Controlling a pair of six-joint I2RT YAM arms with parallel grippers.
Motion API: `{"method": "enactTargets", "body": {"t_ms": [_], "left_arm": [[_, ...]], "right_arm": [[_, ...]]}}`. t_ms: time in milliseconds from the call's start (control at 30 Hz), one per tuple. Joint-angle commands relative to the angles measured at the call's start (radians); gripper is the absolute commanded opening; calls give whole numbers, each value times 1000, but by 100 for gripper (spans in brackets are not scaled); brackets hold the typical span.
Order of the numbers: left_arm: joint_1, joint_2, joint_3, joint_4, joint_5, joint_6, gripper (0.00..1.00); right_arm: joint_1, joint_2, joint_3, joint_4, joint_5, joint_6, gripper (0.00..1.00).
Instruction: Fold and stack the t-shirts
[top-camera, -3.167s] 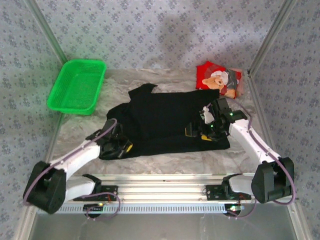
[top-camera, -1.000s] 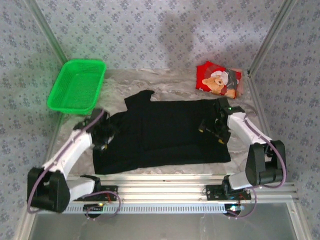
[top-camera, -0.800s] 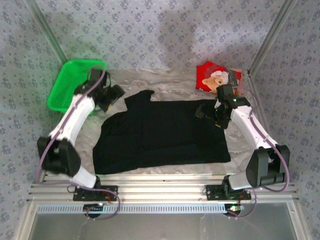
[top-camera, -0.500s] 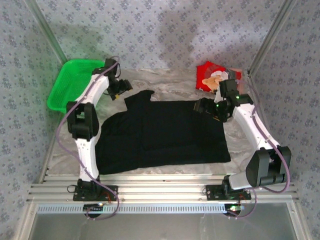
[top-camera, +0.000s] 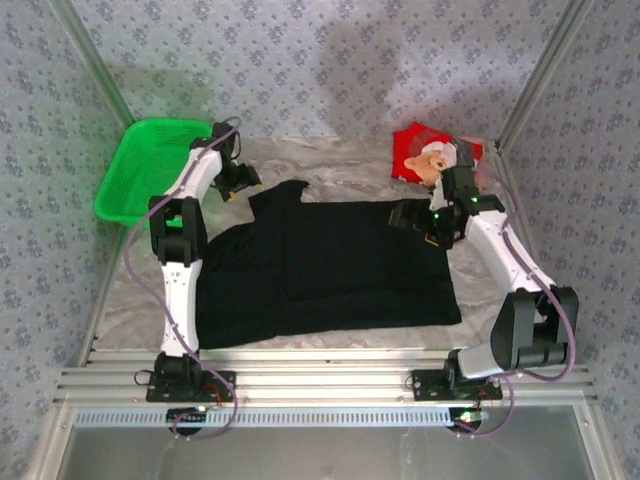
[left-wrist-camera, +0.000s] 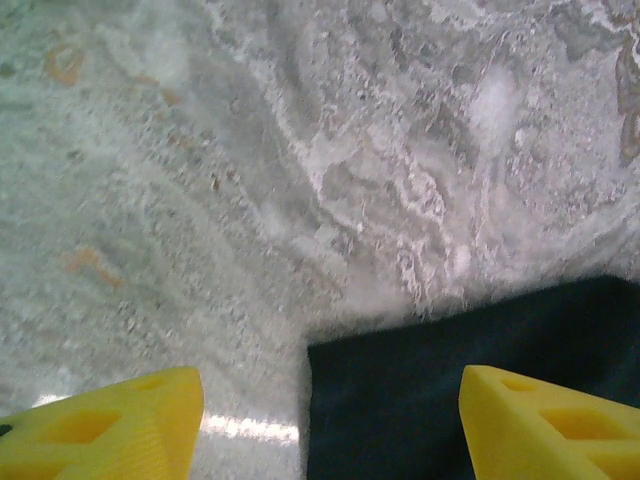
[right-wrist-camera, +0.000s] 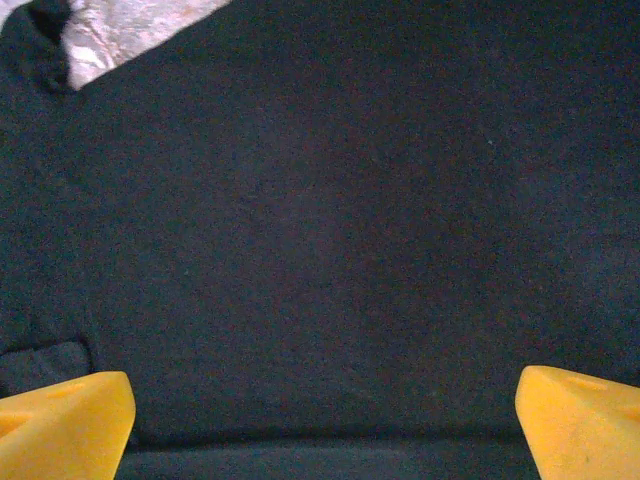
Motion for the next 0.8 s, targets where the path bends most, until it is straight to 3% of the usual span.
{"method": "enactTargets", "body": {"t_ms": [0,200,333,633,767], "left_arm": [[-18,55,72,-8,1,4,68],[-53,126,135,-49,-16,4,65],[-60,159,153,-95,-40,-5,56],[-82,148,103,-131,-61,45,32],[-83,116,41,-107,-68,42,14]], "right_arm": [[-44,29,-9,24,-52,-37,100],[-95,78,-4,42,-96,-63,100],[-121,100,-5,54,-102,-66,100],[-207,216,79,99,-73,0,100],[-214,291,142,119,-66,23,100]]}}
